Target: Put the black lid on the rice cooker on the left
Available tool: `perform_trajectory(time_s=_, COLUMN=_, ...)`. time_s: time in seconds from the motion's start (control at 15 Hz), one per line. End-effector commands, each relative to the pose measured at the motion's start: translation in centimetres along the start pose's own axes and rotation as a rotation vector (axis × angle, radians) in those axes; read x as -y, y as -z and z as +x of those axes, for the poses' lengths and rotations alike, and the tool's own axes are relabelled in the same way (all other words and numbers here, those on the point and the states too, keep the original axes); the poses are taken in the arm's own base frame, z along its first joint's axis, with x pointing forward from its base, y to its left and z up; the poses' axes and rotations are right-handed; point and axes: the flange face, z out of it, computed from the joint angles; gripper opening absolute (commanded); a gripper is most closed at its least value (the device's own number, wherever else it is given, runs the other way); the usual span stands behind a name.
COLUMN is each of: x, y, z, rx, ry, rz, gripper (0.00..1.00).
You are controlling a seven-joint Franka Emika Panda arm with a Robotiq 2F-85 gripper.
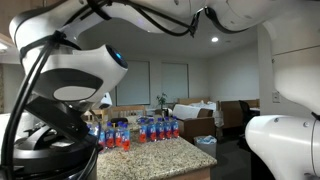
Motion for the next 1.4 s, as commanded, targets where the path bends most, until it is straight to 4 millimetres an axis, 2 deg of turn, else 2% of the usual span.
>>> perform_trajectory(time_s=0.0, x=-3.6, y=2.3, z=-1.3, rx=0.066, ry=0.038, rz=-0.060, gripper=0.68)
perform_trajectory(time_s=0.33, x=-2.8, y=3.5, z=-0.7, rx=0.088, ry=0.055, rz=-0.019, gripper=0.68)
perform_trajectory(time_s=0.73, x=-2.9, y=3.3, z=-1.0, rx=0.136, ry=0.057, rz=0.021, gripper=0.68)
perform_trajectory(time_s=0.93, x=-2.2, y=3.3, z=-0.7, rx=0.127, ry=0.055, rz=0.041, gripper=0.68)
perform_trajectory(time_s=1.07, x=-2.9, y=2.5, z=-0.7, rx=0.141, ry=0.052, rz=0.030, gripper=0.68)
perform_trajectory(time_s=1.2, x=-2.8, y=2.3, z=-1.1, rx=0.147, ry=0.073, rz=0.034, gripper=0.68)
perform_trajectory(time_s=1.33, x=-2.9, y=1.4, z=-0.7, rx=0.149, ry=0.077, rz=0.034, gripper=0.68)
